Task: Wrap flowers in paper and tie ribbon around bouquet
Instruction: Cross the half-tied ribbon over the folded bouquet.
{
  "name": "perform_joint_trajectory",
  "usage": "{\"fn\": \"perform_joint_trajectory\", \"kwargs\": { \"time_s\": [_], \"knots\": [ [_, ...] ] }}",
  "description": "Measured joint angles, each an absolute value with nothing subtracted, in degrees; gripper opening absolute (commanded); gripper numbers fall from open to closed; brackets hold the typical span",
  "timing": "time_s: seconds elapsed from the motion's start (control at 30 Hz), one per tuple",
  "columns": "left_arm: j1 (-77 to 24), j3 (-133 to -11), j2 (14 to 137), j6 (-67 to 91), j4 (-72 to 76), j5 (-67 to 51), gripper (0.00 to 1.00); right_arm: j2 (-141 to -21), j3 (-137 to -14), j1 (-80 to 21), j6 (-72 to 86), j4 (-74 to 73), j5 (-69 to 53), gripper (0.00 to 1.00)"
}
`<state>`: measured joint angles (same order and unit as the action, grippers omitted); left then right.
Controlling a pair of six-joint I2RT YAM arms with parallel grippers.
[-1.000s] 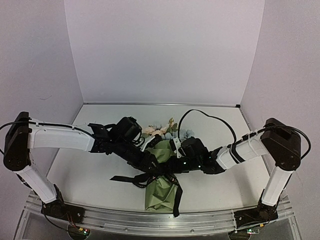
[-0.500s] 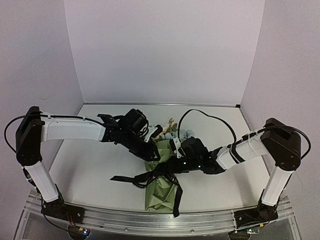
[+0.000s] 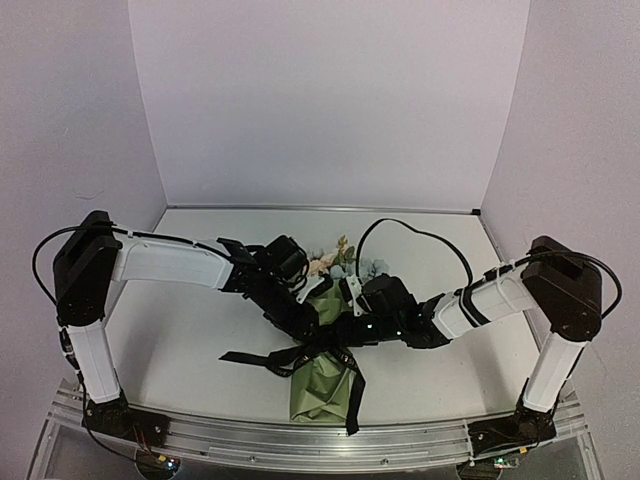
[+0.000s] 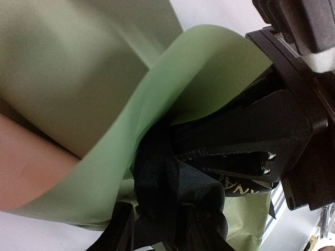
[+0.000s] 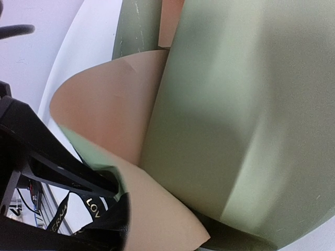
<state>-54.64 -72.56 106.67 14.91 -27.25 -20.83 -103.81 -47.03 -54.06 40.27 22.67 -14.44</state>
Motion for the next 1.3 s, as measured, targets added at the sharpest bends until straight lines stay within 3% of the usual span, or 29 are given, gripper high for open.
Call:
{"fn": "perform_joint_trajectory", "kwargs": {
  "time_s": [0.17, 0.37, 1.3],
  "knots": [
    [-54.82, -74.13, 107.47, 14.88, -27.42, -20.84, 0.13, -103.81, -47.03, -54.06, 40.27, 22.72, -14.41, 0.0],
    [-55.12, -74.48, 107.61, 15.68, -26.23, -20.62, 0.01, -103.8, -46.87, -54.06, 40.27, 22.96, -14.41, 0.0],
    [-55.18, -72.58, 103.04, 21.03, -21.15, -15.34, 0.0, -100.08, -44.45, -54.06, 46.52, 27.63, -15.89, 0.0]
  ]
}}
